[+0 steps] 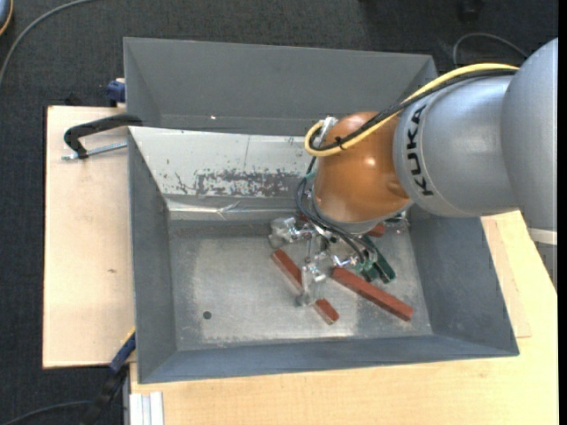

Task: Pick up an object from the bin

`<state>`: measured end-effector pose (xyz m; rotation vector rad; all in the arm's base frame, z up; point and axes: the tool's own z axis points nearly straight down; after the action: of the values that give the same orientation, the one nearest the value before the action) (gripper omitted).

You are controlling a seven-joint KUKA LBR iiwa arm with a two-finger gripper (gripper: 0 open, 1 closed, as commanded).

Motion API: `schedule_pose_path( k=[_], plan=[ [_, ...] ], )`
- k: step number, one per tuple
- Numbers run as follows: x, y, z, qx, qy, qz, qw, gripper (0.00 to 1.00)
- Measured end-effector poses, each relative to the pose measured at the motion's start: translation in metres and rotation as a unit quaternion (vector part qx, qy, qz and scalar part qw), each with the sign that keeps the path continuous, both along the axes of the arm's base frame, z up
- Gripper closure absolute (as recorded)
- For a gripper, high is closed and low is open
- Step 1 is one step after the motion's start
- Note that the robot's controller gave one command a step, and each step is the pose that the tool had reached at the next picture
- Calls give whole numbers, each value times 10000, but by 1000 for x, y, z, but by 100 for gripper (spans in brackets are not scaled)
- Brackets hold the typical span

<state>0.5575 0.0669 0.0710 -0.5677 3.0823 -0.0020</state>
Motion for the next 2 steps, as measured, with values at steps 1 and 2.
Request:
schedule_pose_path(
  k=[1, 2],
  plan=[
    [18, -5, 0, 20, 9, -1435, 9896, 0],
    [41, -59, 0, -6, -1, 1134, 9936, 0]
  ],
)
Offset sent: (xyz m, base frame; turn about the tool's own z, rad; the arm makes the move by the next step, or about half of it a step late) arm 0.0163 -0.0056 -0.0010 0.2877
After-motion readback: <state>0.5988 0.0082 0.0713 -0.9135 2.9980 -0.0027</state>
